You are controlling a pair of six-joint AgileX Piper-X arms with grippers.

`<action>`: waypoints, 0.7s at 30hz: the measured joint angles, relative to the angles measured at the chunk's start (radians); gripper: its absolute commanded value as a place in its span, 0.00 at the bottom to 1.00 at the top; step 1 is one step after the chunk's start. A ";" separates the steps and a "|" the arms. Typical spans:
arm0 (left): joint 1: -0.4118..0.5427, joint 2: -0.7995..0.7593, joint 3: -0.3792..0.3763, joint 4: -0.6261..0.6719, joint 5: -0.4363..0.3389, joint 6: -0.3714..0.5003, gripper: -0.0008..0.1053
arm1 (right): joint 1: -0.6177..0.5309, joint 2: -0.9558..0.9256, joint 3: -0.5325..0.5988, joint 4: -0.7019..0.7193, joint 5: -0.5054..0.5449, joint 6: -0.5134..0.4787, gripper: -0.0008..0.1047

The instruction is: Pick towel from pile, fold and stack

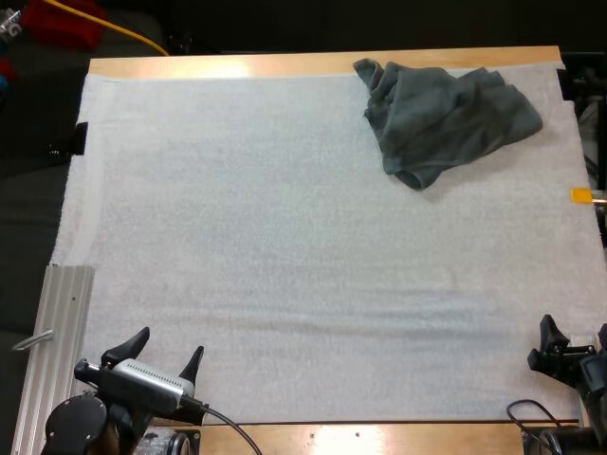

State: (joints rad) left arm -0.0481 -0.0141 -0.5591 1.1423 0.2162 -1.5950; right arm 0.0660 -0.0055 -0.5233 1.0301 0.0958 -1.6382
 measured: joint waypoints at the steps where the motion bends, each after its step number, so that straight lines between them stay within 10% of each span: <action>1: 0.000 0.000 0.000 0.000 0.005 0.000 0.65 | 0.000 0.000 0.000 0.000 -0.008 0.000 0.72; 21: 0.000 0.001 -0.120 -0.044 0.172 -0.053 0.65 | 0.000 0.000 -0.088 0.000 -0.214 0.102 0.72</action>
State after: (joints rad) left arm -0.0481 -0.0132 -0.6790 1.0983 0.3877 -1.6479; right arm 0.0660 -0.0055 -0.6115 1.0301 -0.1185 -1.5358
